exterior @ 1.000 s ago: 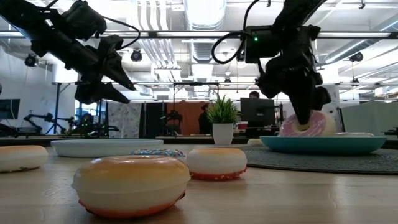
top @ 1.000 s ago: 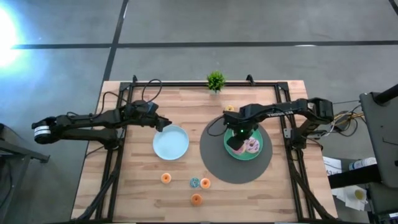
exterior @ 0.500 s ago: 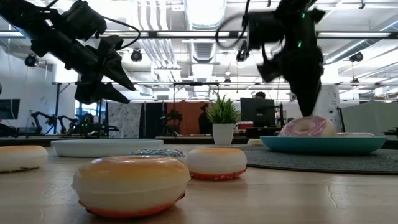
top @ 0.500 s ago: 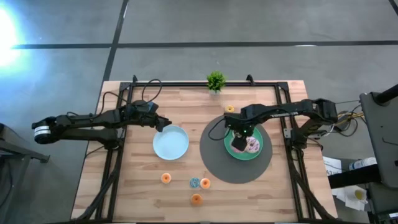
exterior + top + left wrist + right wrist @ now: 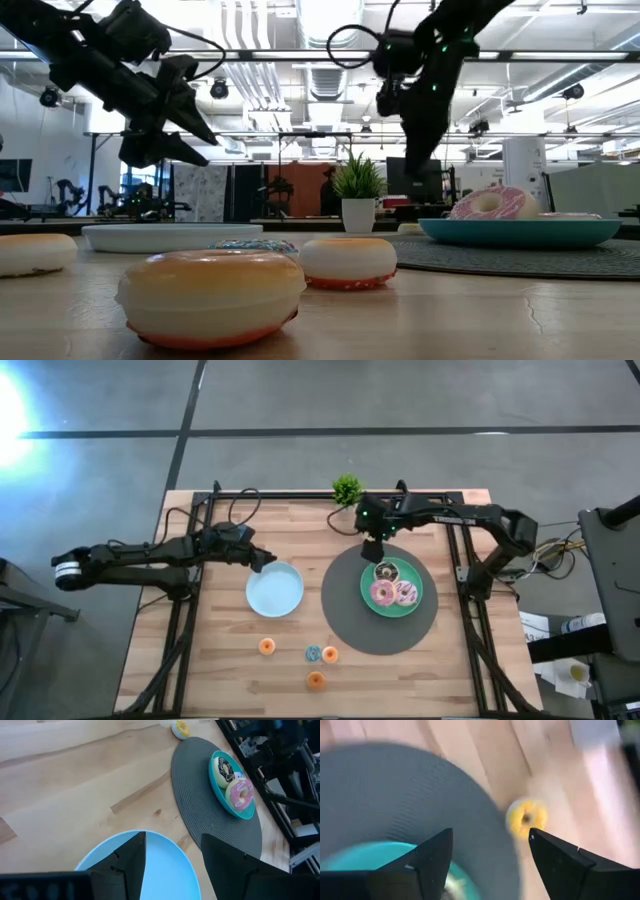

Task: Pick & Place donuts
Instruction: Put the small yellow donut on the blue plate, then put the small white donut on the blue plate

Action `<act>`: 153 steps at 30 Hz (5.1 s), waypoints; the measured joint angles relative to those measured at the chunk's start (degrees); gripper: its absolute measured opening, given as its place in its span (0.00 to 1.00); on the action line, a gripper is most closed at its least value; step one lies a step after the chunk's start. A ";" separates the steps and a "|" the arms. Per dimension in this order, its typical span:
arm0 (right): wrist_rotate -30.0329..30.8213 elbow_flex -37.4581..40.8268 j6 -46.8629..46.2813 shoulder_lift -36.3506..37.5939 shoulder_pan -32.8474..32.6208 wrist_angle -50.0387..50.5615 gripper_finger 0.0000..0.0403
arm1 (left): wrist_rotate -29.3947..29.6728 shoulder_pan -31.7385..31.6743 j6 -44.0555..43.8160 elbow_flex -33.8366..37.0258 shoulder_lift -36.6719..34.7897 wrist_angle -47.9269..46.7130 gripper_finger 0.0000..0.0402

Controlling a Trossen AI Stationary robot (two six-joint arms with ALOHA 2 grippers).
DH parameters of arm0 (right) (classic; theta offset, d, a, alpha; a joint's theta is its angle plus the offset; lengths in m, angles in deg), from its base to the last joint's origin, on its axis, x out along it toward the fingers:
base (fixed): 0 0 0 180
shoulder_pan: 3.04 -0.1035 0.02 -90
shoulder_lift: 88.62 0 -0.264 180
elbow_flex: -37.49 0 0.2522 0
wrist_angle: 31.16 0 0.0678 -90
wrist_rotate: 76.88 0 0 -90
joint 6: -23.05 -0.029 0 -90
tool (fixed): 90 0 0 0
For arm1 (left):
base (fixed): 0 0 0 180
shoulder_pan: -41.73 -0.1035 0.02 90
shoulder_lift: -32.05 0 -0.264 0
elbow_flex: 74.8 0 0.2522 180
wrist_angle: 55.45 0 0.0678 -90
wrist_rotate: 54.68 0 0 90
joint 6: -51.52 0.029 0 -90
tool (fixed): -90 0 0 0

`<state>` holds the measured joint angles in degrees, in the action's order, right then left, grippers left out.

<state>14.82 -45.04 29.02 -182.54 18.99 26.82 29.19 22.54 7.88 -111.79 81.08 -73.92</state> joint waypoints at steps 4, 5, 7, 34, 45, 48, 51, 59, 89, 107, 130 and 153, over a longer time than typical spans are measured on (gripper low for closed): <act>0.24 0.01 14.17 -2.43 0.08 0.44 0.58 | -0.16 1.17 -0.71 0.00 0.00 -0.03 0.41; 1.09 -0.03 14.76 -2.86 0.09 0.31 0.57 | -0.16 1.43 -1.04 0.00 0.00 -0.07 0.41; 3.28 0.06 15.58 -3.95 0.33 -0.17 0.56 | -0.03 1.76 -1.34 0.00 0.00 -0.09 0.41; 2.13 -0.37 13.94 -12.99 4.75 -2.50 0.51 | 4.68 2.04 -1.25 0.00 0.00 -0.46 0.41; 1.82 0.42 12.54 -15.61 4.84 -3.42 0.39 | 4.78 2.04 -1.25 0.02 0.00 -0.50 0.41; 1.62 0.25 10.92 -15.25 4.86 -3.44 0.32 | 4.78 2.04 -1.29 0.02 0.00 -0.52 0.41; 1.33 -0.13 10.54 -14.51 4.89 -4.65 0.23 | 4.78 2.04 -1.33 0.02 0.00 -0.52 0.41; 0.62 -3.40 9.86 -13.99 3.54 -3.79 0.03 | 4.76 2.06 -2.30 0.02 0.00 -0.52 0.41; -18.73 -56.58 -4.98 -46.36 -18.45 5.65 0.04 | 8.87 13.47 -7.34 0.09 -18.52 -30.16 0.41; -16.87 -58.42 -3.06 -46.05 -19.83 7.88 0.50 | 9.02 14.21 -2.75 0.09 -18.90 -34.36 0.41; -7.48 -42.33 -4.54 -33.98 -23.26 16.84 0.50 | 20.03 55.25 -17.91 -0.57 -7.26 -21.79 0.39; 3.02 -0.25 -11.85 -1.57 -27.57 -9.14 0.50 | 32.00 65.97 -16.39 -33.77 39.37 -36.76 0.29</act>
<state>17.84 -45.29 17.17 -184.11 -8.58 17.67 61.19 88.51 -8.51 -145.55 120.45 -110.68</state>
